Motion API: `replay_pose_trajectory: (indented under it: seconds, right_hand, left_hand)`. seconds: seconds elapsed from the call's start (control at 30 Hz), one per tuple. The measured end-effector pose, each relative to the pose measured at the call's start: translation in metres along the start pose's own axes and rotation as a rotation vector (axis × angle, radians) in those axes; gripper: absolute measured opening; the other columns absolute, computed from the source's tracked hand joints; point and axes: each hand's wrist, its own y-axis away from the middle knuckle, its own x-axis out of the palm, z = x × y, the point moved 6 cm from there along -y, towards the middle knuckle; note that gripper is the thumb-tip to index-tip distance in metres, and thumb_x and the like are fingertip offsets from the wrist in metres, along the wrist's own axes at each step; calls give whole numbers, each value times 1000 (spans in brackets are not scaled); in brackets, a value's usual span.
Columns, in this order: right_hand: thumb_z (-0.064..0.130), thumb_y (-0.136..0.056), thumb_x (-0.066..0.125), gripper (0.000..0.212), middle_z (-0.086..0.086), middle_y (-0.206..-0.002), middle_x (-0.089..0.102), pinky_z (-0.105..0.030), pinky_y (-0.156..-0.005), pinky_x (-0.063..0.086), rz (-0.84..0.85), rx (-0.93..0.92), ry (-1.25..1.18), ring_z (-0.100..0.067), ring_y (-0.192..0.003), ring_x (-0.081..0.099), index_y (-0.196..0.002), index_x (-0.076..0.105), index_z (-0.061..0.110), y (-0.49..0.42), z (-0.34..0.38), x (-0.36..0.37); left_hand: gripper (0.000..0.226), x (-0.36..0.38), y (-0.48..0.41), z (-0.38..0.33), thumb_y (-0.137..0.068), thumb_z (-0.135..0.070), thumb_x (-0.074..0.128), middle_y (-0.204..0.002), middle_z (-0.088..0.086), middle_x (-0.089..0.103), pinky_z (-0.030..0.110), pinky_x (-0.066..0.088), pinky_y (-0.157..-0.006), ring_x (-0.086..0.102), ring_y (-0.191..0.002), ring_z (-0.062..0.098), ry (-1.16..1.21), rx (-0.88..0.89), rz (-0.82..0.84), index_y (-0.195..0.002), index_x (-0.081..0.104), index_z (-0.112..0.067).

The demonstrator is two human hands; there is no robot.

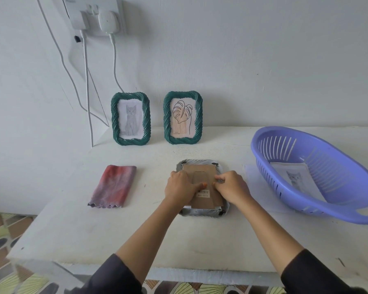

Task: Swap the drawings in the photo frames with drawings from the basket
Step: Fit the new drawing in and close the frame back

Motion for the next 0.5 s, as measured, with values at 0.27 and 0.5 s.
replay_pose_trajectory:
  seconds: [0.27,0.5]
  right_hand:
    - [25,-87,53,24,-8,-103,69,-34,-82,45,-15,-45,268,-30,-97,61,-102,67,12,-2,17,-3]
    - [23,-89,49,21,-6,-104,67,-35,-86,40,-14,-62,368,-29,-97,61,-101,62,12,-2,25,-5]
  left_hand:
    - [59,-3,-2,-2,-78,-51,64,-112,15,57,32,43,-76,53,-103,26,-31,1,20,-109,56,-2]
    - [59,-3,-1,-2,-78,-51,64,-112,16,56,34,44,-78,52,-105,28,-32,7,36,-108,56,-1]
